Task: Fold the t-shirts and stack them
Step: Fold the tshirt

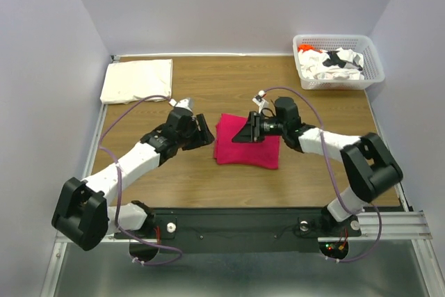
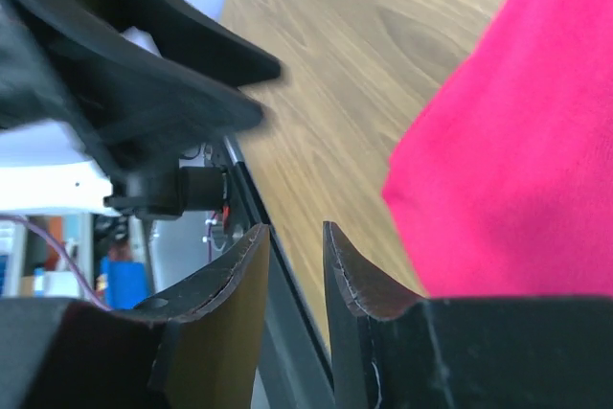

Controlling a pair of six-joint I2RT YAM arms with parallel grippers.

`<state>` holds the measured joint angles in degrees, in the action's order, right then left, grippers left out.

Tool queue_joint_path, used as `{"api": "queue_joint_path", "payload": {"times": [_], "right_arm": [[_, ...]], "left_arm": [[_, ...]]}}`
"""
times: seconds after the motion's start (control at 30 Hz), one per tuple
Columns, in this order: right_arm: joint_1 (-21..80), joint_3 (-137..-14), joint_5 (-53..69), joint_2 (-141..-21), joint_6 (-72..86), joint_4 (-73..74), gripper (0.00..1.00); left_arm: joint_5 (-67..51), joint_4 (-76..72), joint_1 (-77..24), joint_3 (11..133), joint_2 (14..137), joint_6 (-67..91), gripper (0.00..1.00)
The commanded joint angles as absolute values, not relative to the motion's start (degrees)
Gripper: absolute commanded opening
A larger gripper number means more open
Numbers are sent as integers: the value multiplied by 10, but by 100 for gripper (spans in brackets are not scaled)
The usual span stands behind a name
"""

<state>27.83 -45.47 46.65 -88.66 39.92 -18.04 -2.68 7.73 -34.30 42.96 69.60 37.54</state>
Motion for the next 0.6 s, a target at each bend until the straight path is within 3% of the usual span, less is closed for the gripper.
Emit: {"api": "queue_joint_path", "payload": {"times": [0.0, 0.3, 0.4, 0.57], "right_arm": [[283, -439, 497, -960, 454, -323, 35], [282, -406, 518, -1133, 422, -392, 33], [280, -410, 523, -1126, 420, -391, 32], [254, -428, 502, -1013, 398, -343, 33]], "left_arm": [[-5, 132, -301, 425, 658, 366, 72], [29, 174, -281, 402, 609, 365, 73], [25, 175, -279, 399, 605, 367, 73], [24, 171, -279, 392, 592, 368, 73]]}}
